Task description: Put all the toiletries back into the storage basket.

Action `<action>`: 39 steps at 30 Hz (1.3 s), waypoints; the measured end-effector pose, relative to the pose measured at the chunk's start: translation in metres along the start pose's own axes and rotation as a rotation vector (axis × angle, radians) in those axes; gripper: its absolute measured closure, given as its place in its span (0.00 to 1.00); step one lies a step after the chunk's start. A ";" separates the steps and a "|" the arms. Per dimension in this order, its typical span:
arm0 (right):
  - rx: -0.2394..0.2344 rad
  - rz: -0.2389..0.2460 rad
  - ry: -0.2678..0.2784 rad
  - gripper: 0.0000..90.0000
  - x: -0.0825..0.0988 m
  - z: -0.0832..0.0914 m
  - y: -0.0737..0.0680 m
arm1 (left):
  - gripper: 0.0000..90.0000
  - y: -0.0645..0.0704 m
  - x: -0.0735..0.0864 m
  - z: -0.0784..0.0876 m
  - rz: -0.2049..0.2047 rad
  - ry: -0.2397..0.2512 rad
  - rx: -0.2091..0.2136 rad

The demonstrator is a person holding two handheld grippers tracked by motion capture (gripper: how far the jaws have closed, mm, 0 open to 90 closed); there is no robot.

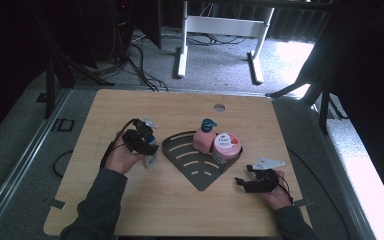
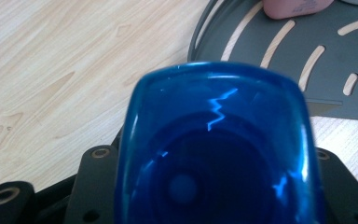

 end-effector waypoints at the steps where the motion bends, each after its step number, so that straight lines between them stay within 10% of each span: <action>1: 0.000 -0.001 0.000 0.29 0.000 0.000 0.000 | 0.54 0.000 0.000 0.000 0.000 0.000 -0.001; 39: -0.002 -0.003 0.001 0.29 0.000 0.000 0.000 | 0.58 -0.004 0.002 -0.002 0.017 -0.063 0.022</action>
Point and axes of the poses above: each handheld gripper's, and its own axes: z roughly backward along the jaws, x roughly out of its underside, y roughly to its right, the point moved 1 cm from there along -z, roughly forward along the jaws, and after that the axes turned 14 degrees about z, right-handed, at the moved point
